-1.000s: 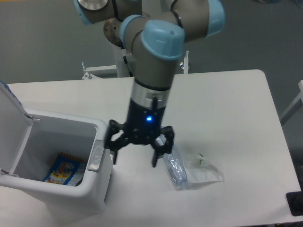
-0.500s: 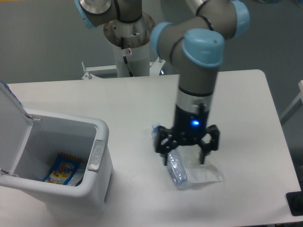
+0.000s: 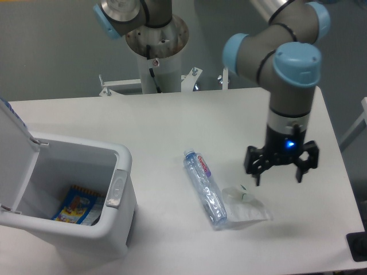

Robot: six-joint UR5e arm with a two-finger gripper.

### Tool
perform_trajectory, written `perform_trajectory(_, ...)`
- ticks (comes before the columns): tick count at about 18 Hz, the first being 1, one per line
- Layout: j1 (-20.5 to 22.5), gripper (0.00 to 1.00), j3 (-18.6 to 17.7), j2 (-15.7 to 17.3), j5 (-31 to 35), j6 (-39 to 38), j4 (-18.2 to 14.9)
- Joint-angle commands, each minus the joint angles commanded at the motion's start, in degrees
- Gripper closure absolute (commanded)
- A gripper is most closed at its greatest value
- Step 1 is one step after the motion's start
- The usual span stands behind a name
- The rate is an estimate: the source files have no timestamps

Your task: Open the trash can

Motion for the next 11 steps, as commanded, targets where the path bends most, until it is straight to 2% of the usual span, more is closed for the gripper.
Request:
perform_trajectory(4, -0.1, 0.00, -0.1, -0.3, 1.9, 10.9, -1.6)
perform_trajectory(6, -0.2, 0.00, 0.9, -0.6, 3.9, 14.3, -4.4)
perform_trajectory(9, -0.5, 0.00, 2.6, -1.2, 7.7, 17.5, -8.9)
perform_trajectory(11, -0.5, 0.00, 2.6, -1.2, 8.1, 17.5, -9.8)
